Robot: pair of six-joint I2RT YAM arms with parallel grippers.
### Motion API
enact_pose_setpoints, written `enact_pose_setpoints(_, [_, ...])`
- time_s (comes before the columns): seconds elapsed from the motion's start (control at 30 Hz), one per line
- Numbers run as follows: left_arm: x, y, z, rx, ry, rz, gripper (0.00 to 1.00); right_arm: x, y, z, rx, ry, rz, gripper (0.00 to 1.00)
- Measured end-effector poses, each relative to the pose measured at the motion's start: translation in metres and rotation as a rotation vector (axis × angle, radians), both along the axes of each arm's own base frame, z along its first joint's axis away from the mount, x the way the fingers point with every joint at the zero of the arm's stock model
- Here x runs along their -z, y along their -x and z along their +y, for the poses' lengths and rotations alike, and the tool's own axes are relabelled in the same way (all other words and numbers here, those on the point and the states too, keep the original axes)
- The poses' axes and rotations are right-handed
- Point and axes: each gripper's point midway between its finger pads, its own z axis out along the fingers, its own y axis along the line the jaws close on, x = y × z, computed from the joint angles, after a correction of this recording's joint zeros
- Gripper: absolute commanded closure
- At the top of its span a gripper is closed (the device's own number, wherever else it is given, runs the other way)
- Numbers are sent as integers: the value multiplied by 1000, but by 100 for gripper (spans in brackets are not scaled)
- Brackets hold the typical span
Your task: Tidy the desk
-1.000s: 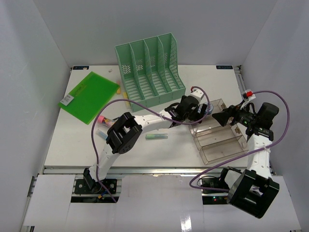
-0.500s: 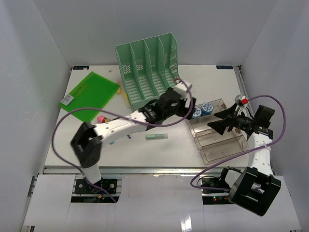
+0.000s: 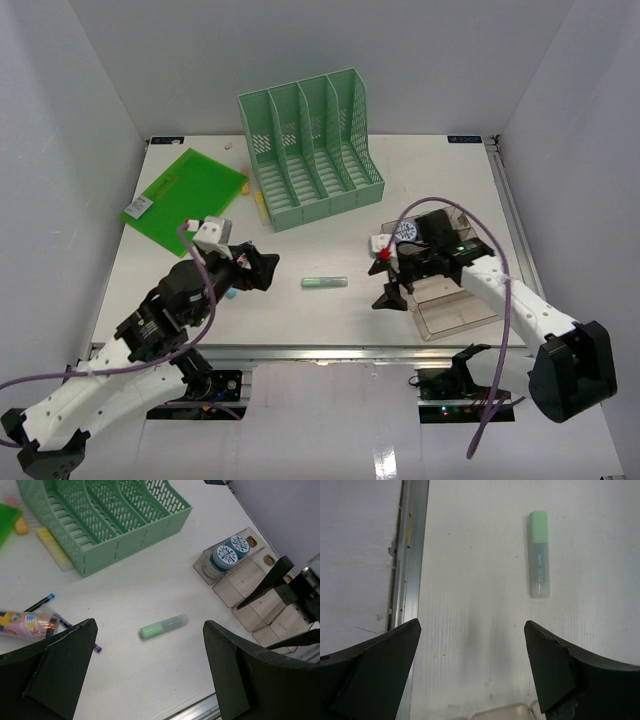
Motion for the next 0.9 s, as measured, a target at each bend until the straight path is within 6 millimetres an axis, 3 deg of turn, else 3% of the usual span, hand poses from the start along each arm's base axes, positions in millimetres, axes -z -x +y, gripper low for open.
enact_pose_setpoints(0.13, [18, 9, 29, -85, -9, 21, 2, 30, -1, 42, -58, 169, -69, 10])
enact_pose_setpoints(0.23, [29, 7, 42, -144, -62, 46, 2, 54, -17, 64, -10, 280, -96, 10])
enact_pose_setpoints(0.43, [38, 7, 46, -149, -114, 62, 2, 89, -43, 92, 60, 399, -120, 10])
enact_pose_setpoints(0.6, [41, 7, 46, -148, -129, 70, 2, 103, -62, 103, 94, 449, -141, 5])
enact_pose_setpoints(0.77, [32, 11, 50, -150, -94, 43, 2, 112, -77, 117, 99, 466, -146, 37])
enact_pose_setpoints(0.9, [25, 13, 53, -152, -65, 21, 2, 113, -78, 120, 91, 470, -134, 63])
